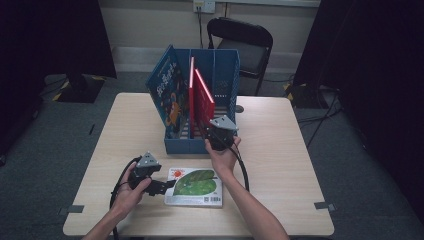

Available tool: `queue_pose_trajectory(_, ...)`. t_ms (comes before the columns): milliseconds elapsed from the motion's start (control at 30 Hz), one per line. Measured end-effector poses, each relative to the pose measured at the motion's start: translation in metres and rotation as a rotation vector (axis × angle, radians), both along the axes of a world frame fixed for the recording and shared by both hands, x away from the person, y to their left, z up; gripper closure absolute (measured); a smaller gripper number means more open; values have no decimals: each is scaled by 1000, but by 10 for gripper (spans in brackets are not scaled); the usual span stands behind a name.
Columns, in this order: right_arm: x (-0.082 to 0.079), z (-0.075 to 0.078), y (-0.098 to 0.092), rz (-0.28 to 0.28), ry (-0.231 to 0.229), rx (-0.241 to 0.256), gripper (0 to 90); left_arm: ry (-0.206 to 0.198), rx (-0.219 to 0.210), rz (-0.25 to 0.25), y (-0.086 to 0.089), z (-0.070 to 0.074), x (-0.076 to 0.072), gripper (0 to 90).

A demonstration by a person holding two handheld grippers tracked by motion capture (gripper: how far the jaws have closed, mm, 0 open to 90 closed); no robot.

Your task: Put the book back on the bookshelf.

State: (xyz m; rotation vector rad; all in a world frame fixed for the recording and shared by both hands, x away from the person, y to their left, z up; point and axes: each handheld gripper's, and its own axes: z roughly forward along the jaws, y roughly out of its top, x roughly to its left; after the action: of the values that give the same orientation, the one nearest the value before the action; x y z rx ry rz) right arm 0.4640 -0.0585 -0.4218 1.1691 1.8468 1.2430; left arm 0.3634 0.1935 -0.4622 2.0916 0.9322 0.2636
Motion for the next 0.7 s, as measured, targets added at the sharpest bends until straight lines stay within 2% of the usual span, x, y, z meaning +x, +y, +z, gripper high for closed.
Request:
queue_pose_trajectory(67,2,-1,-1,-9,2,14,798,2,1,-1,0,0,0,163)
queue_pose_trajectory(133,3,-1,-1,-11,1,1,797,2,1,1,0,-1,0,164)
queue_pose_trajectory(233,3,0,2,37,13,0,749,3,-1,2,0,-1,0,164)
queue_pose_trajectory(267,3,1,4,37,12,-3,745,3,-1,1,0,0,0,164)
queue_pose_trajectory(367,7,5,8,36,15,16,715,0,0,3,1,0,0,164)
queue_pose_trajectory(467,13,14,13,33,11,15,690,1,1,1,1,0,0,164)
queue_pose_trajectory(567,18,20,17,14,18,26,692,3,1,-2,1,0,-1,165)
queue_pose_trajectory(667,22,20,19,-21,24,34,762,0,-2,-1,1,1,-1,165)
queue_pose_trajectory(700,22,19,20,-49,15,26,791,0,-3,-1,1,1,-1,165)
